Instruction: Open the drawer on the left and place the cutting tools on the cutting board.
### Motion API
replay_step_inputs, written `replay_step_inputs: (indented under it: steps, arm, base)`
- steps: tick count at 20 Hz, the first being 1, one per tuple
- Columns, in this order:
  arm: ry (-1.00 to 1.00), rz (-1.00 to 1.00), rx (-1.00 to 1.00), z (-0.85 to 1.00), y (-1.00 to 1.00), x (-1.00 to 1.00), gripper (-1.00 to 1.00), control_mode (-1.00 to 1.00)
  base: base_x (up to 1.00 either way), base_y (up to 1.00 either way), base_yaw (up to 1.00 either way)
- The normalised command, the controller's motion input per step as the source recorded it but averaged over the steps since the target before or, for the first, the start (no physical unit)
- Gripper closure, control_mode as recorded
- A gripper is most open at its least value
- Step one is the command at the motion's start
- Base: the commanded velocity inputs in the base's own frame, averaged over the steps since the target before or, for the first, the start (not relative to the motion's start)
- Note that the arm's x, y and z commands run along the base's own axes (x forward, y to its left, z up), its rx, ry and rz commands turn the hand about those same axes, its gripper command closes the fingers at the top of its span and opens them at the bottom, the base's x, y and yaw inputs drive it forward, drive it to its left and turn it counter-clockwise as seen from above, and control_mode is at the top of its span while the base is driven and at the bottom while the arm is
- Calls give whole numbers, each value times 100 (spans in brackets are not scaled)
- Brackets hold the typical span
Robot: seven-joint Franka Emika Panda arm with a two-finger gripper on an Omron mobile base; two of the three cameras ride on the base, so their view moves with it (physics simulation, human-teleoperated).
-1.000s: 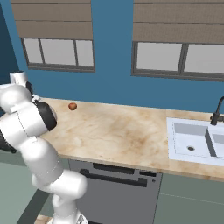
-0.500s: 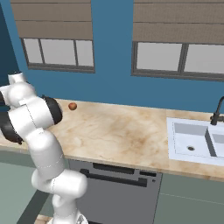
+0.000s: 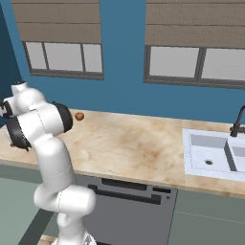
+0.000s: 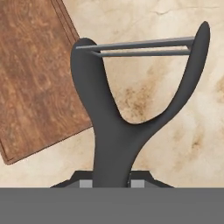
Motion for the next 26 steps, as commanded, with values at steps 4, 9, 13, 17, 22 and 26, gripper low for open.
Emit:
replay_step_inputs:
  steps: [4,9,13,17,22,26]
  arm:
    - [0,0,0,-11,9,38,100,-100]
    - [0,0,0,-11,24,20,100,-100]
    - [0,0,0,-11,34,16,100,-100]
    - [0,0,0,-15,20,28,100,-100]
    - [0,0,0,-24,9,30,100,-100]
    - [0,0,0,-23,6,22,100,-100]
  base:
    - [0,0,0]
    - [0,0,0]
    - [0,0,0]
    - [0,0,0]
    - [0,0,0]
    - [0,0,0]
